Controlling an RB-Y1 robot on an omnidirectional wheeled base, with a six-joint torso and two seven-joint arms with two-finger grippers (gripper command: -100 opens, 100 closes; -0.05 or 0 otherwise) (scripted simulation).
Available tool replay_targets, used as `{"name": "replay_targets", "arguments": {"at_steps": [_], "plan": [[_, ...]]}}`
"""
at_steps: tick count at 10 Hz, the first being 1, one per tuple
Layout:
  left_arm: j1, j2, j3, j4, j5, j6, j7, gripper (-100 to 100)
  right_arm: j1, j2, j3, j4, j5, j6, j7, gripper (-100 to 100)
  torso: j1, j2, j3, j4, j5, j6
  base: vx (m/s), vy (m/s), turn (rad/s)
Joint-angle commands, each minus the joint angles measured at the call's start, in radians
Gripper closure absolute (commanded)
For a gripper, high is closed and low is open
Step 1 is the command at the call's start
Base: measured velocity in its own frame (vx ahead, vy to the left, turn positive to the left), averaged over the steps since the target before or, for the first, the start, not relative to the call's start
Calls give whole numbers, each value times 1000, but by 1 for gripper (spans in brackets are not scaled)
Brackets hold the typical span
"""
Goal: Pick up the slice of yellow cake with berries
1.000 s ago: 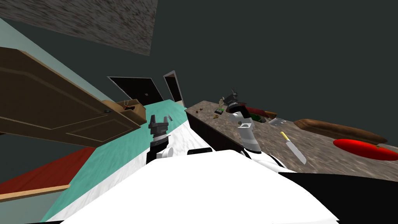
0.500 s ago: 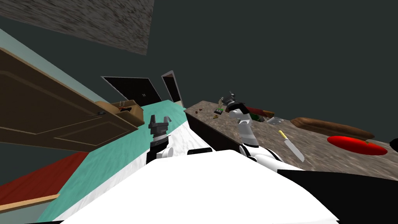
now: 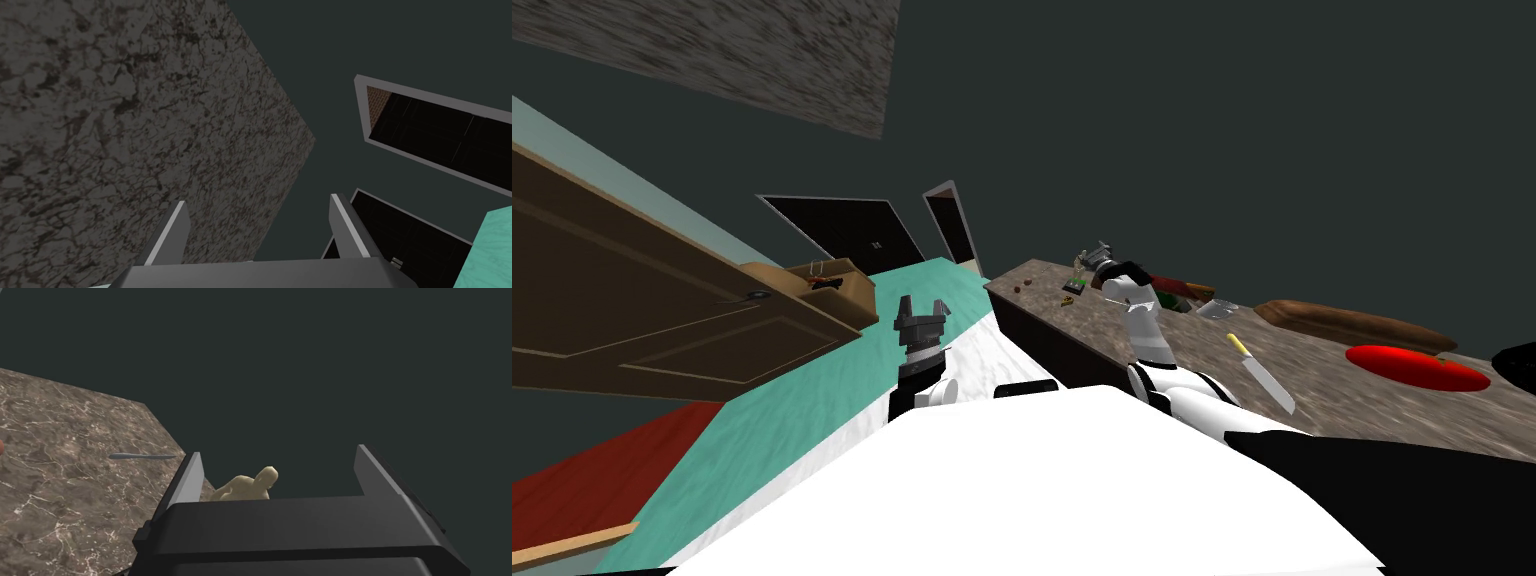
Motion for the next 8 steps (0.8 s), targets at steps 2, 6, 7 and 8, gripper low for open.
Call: {"name": "replay_targets", "arguments": {"at_steps": [2,6,7,8], "plan": [[0,0,0,0,0,0,0,0,-31,-18,-4,48,-31,72,-65,-100,0,0,0,0,0,0,27,24,-52],[0,0,0,0,0,0,0,0,-84,-49,-3,151,-86,188,-181,-100,1,-1,-1,0,0,0,38,31,-50],[0,0,0,0,0,0,0,0,-106,-64,-1,197,-112,219,-211,-100,1,-1,-1,0,0,0,38,35,-85],[0,0,0,0,0,0,0,0,-106,-64,-1,203,-112,237,-234,-100,1,-1,-1,0,0,0,31,28,-30]]}}
